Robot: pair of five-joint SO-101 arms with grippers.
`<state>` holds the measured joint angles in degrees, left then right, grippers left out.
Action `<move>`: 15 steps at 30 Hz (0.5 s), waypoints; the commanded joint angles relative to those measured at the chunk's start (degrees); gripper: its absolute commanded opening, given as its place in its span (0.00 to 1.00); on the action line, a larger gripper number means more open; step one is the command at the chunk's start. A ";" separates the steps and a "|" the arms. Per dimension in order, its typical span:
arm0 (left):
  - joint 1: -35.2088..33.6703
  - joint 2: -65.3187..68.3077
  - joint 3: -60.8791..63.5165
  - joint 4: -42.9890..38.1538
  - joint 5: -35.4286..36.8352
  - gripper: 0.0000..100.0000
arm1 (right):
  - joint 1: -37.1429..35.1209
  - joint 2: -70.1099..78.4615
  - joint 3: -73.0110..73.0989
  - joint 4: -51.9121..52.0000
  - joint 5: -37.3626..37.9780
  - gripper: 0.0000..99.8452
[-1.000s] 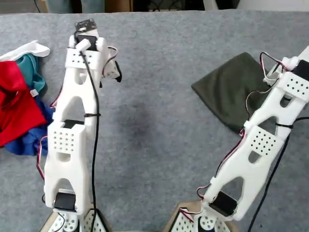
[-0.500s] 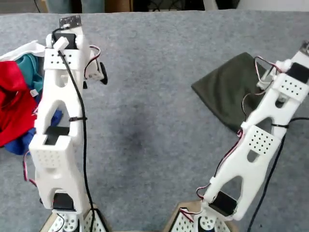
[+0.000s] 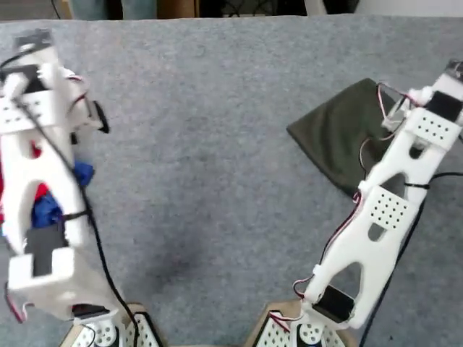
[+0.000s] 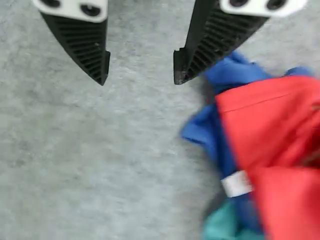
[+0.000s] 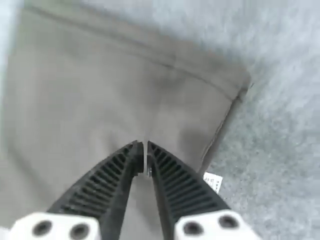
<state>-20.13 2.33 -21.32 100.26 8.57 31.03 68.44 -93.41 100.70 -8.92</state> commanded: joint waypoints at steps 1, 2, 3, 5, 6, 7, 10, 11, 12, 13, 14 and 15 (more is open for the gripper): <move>-7.08 -8.62 3.65 0.62 -6.24 0.24 | -1.49 -10.42 -1.71 0.53 0.18 0.02; -9.10 -10.64 4.88 0.53 -9.23 0.25 | -1.76 -12.26 -1.71 0.53 0.18 0.02; -11.38 -12.48 5.93 0.44 -11.43 0.27 | -2.02 -13.93 -1.63 0.62 0.18 0.02; -15.96 -14.95 7.60 -0.44 -12.13 0.29 | -2.99 -16.66 -1.63 0.62 0.18 0.02; -18.24 -15.03 9.10 -2.46 -12.31 0.29 | -3.52 -17.54 -1.63 0.62 0.18 0.02; -20.44 -14.86 11.03 -5.36 -12.57 0.29 | -4.22 -18.33 -1.63 0.62 0.18 0.02; -25.54 -13.27 17.71 -15.30 -12.66 0.30 | -6.59 -19.47 -1.63 0.62 0.18 0.02; -26.51 -12.66 19.56 -18.73 -12.48 0.29 | -7.38 -19.65 -1.63 0.62 0.18 0.02; -26.86 -12.13 21.14 -22.51 -12.31 0.29 | -8.18 -19.65 -1.63 0.62 0.18 0.02; -26.95 -11.34 22.81 -26.73 -12.22 0.29 | -9.05 -19.65 -1.63 0.62 0.09 0.02; -26.77 -10.37 24.48 -30.95 -12.22 0.29 | -10.02 -19.65 -1.63 0.62 0.09 0.02; -26.07 -9.32 26.15 -35.43 -12.22 0.28 | -10.90 -19.65 -1.63 0.62 0.09 0.02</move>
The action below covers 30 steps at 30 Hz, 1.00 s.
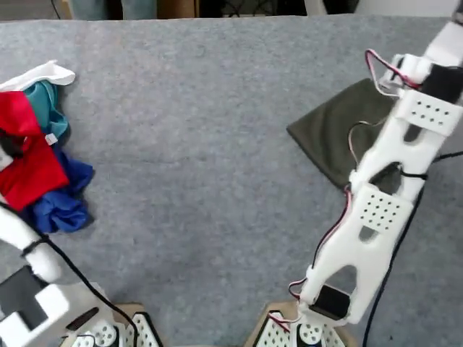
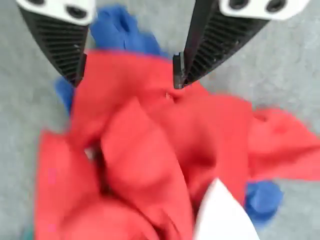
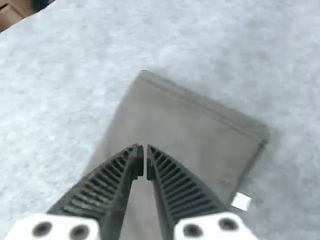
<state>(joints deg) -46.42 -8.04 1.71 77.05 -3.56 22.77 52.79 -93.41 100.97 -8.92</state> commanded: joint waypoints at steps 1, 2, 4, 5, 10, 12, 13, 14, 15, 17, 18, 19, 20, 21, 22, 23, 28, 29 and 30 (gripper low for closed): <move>1.19 2.37 4.53 -16.62 -0.09 0.26 | -3.52 -4.00 -1.63 0.35 0.09 0.02; 1.98 3.78 5.41 -20.31 -0.53 0.22 | -4.31 -4.09 -1.63 0.35 0.00 0.02; 2.86 6.15 6.11 -24.97 -0.53 0.12 | -5.54 -4.18 -1.63 0.35 0.00 0.02; 3.12 6.86 5.67 -25.49 -0.53 0.07 | -5.89 -4.26 -1.63 0.35 0.00 0.02; 4.53 4.92 -0.92 -16.62 -0.53 0.03 | -5.80 -5.41 -1.63 0.35 -0.09 0.02; 6.02 2.99 -3.56 -10.81 -0.62 0.03 | -5.71 -6.46 -1.63 0.35 -0.09 0.02; 6.90 1.76 -4.88 -7.82 -0.62 0.03 | -5.71 -7.16 -1.71 0.35 -0.09 0.02; 7.96 0.35 -6.29 -4.84 -0.62 0.03 | -5.80 -8.13 -1.71 0.35 -0.09 0.02; 9.10 -1.23 -7.34 -2.02 -0.62 0.03 | -5.80 -9.01 -1.63 0.35 -0.09 0.02; 12.26 -4.48 -8.84 2.73 -0.62 0.03 | -5.89 -10.68 -1.63 0.35 -0.09 0.02; 14.11 -6.24 -9.45 4.84 -0.62 0.03 | -5.80 -11.38 -1.63 0.35 0.00 0.02; 16.04 -8.09 -9.89 6.59 -0.62 0.03 | -5.71 -12.00 -1.63 0.35 0.09 0.02; 18.07 -10.02 -10.24 8.00 -0.62 0.03 | -5.63 -12.44 -1.63 0.35 0.09 0.02; 20.18 -12.04 -10.68 9.23 -0.62 0.03 | -5.63 -12.97 -1.63 0.35 0.18 0.02; 22.46 -14.07 -11.12 10.46 -0.44 0.03 | -5.63 -13.41 -1.63 0.35 0.18 0.02; 25.01 -16.18 -11.30 11.78 -0.26 0.03 | -5.63 -13.85 -1.63 0.35 0.18 0.02; 42.59 -26.11 -10.86 18.55 -0.09 0.03 | -5.63 -15.25 -1.63 0.44 0.18 0.02; 47.34 -27.34 -10.86 20.40 -0.09 0.03 | -5.63 -15.25 -1.63 0.44 0.18 0.02; 52.18 -28.75 -10.86 22.15 -0.09 0.03 | -5.63 -15.25 -1.63 0.44 0.18 0.02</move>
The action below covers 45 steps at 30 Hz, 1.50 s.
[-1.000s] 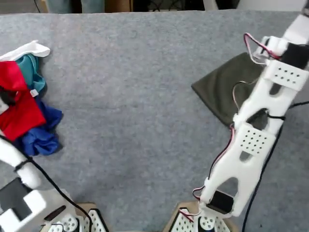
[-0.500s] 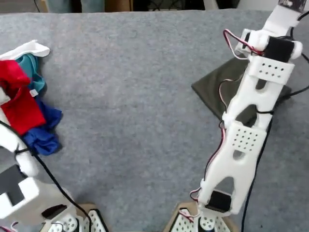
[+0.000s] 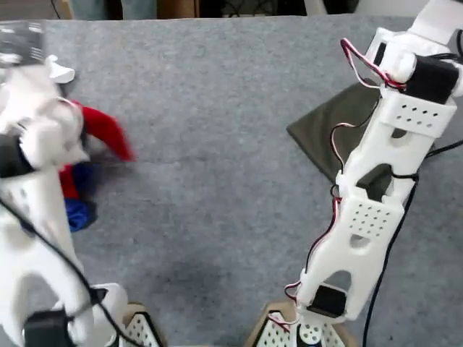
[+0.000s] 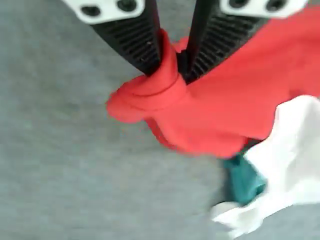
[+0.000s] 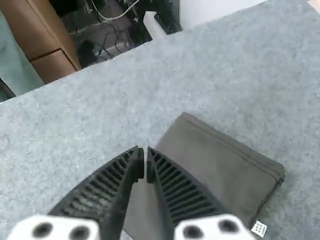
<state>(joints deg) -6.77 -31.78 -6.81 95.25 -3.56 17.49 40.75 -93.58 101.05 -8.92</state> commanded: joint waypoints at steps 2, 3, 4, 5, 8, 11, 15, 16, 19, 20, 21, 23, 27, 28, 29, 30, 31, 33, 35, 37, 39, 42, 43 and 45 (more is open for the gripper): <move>22.46 -5.98 -2.24 5.54 -0.09 0.03 | -0.35 -3.21 -1.10 0.35 0.18 0.02; 26.95 -5.98 -2.24 5.54 -0.09 0.03 | -0.44 -3.21 -0.31 0.35 0.18 0.02; 31.08 -5.98 -2.24 5.54 -0.09 0.03 | -0.53 -3.30 0.84 0.35 0.18 0.02; 34.68 -5.98 -2.24 5.54 -0.09 0.03 | -0.62 -3.30 2.15 0.35 0.18 0.02; 44.26 -5.45 -0.84 5.27 -0.26 0.04 | -0.79 -3.74 7.60 0.35 0.18 0.02; 47.08 -2.55 1.98 4.66 -0.09 0.15 | -1.23 -6.55 15.08 0.26 1.14 0.02; 39.43 0.79 4.09 5.10 7.91 0.32 | -4.66 -12.62 28.18 0.26 5.36 0.02; 35.91 0.88 4.09 5.10 10.81 0.33 | -5.63 -14.37 31.96 0.26 5.89 0.02; 22.73 0.88 4.18 5.19 12.66 0.33 | -9.23 -20.44 43.74 0.26 6.77 0.06; 17.10 0.88 4.26 5.19 12.40 0.33 | -10.64 -22.55 47.96 0.18 6.86 0.10; 11.21 1.49 4.35 4.92 12.04 0.33 | -12.31 -24.57 52.35 0.18 6.86 0.13; -1.27 2.73 5.76 2.46 10.73 0.33 | -16.26 -28.62 61.05 0.18 6.86 0.21; -18.68 10.55 14.64 -15.03 7.03 0.33 | -26.81 -35.03 77.85 0.18 6.86 0.29; -20.26 13.89 17.01 -20.22 6.07 0.33 | -30.07 -36.18 81.27 0.18 6.86 0.29; -21.32 17.49 19.03 -24.44 4.40 0.33 | -33.41 -37.05 84.26 0.09 6.86 0.29; -22.11 21.54 20.18 -28.13 1.41 0.33 | -36.57 -37.58 86.81 -0.09 6.77 0.29; -22.55 25.93 20.44 -30.59 -1.58 0.33 | -39.65 -37.93 89.10 -0.79 6.77 0.29; -23.96 34.02 18.51 -32.00 -2.99 0.32 | -44.48 -38.02 93.05 -2.64 6.77 0.29; -26.59 41.14 12.00 -32.00 -0.79 0.30 | -47.91 -37.85 96.40 -4.57 6.77 0.29; -29.32 47.65 4.53 -32.00 1.23 0.29 | -49.85 -37.85 99.74 -7.65 6.77 0.28; -31.52 54.33 -3.91 -31.56 2.55 0.27 | -50.90 -37.85 103.16 -10.73 6.77 0.27; -35.56 64.53 -17.01 -31.47 6.15 0.19 | -50.81 -37.85 107.91 -15.38 7.12 0.20; -36.88 67.78 -21.49 -31.38 6.86 0.13 | -50.73 -37.85 109.23 -16.35 7.12 0.17; -39.52 74.11 -30.90 -30.42 6.24 0.03 | -50.73 -37.85 111.43 -17.58 7.21 0.10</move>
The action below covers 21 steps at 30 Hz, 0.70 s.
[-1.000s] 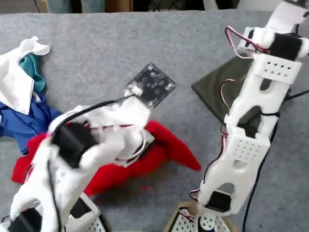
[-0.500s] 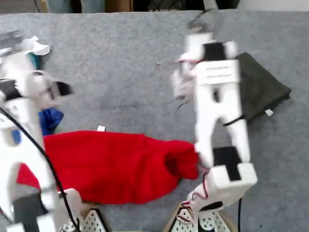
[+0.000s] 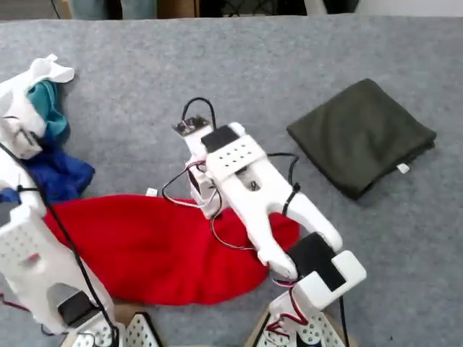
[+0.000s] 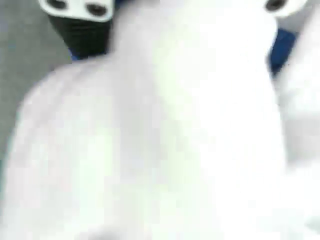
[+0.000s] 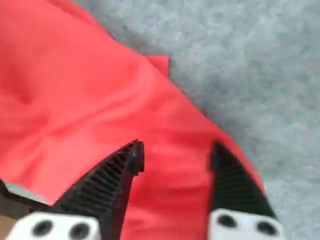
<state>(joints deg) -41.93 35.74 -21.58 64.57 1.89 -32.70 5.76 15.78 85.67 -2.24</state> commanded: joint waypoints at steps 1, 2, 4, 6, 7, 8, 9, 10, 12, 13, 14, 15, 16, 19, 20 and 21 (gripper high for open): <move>-5.49 9.49 -20.53 0.88 0.44 0.03 | -0.53 -2.86 2.86 -2.37 0.62 0.07; -6.73 12.40 -24.92 1.76 0.53 0.05 | -0.53 -2.86 3.38 -2.37 0.62 0.04; -8.84 17.41 -34.15 4.22 0.53 0.06 | -0.35 -2.86 3.56 -2.20 0.62 0.01; -10.42 21.45 -44.26 7.74 0.53 0.06 | -0.35 -3.21 3.30 -1.93 0.62 0.02; -11.12 23.38 -49.45 9.32 0.44 0.06 | -0.35 -3.30 3.12 -2.29 0.62 0.01; -11.74 24.97 -54.11 10.81 0.44 0.06 | -0.35 -3.30 2.15 -2.20 0.62 0.01; -12.18 26.37 -58.51 12.40 0.44 0.06 | -0.18 -3.30 0.75 -1.93 0.62 0.01; -12.44 27.60 -62.73 14.24 0.35 0.06 | 0.26 -3.30 -0.75 -1.93 0.53 0.01; -12.70 29.63 -70.11 18.37 0.26 0.07 | 1.76 -3.30 -4.79 -1.85 0.26 0.01; -12.53 30.42 -73.54 20.84 0.09 0.07 | 2.90 -3.30 -7.08 -1.85 0.18 0.01; -12.53 30.68 -74.51 22.51 0.09 0.07 | 4.04 -3.21 -9.36 -1.85 0.09 0.01; -12.35 30.51 -73.98 24.18 0.09 0.07 | 5.01 -2.95 -11.74 -1.76 0.09 0.01; -11.82 29.80 -73.63 25.67 0.09 0.07 | 5.89 -2.95 -13.76 -1.76 0.09 0.01; -10.77 27.78 -73.71 33.14 0.09 0.11 | 6.51 -2.86 -17.98 0.53 0.09 0.02; -10.15 26.99 -73.71 35.69 0.09 0.15 | 5.98 -2.77 -18.42 1.93 0.18 0.02; -9.80 26.81 -73.27 36.57 0.35 0.19 | 4.66 -2.77 -18.51 3.34 0.18 0.03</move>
<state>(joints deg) -53.19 67.30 -92.09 96.04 1.71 -26.90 5.05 1.01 86.37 -1.98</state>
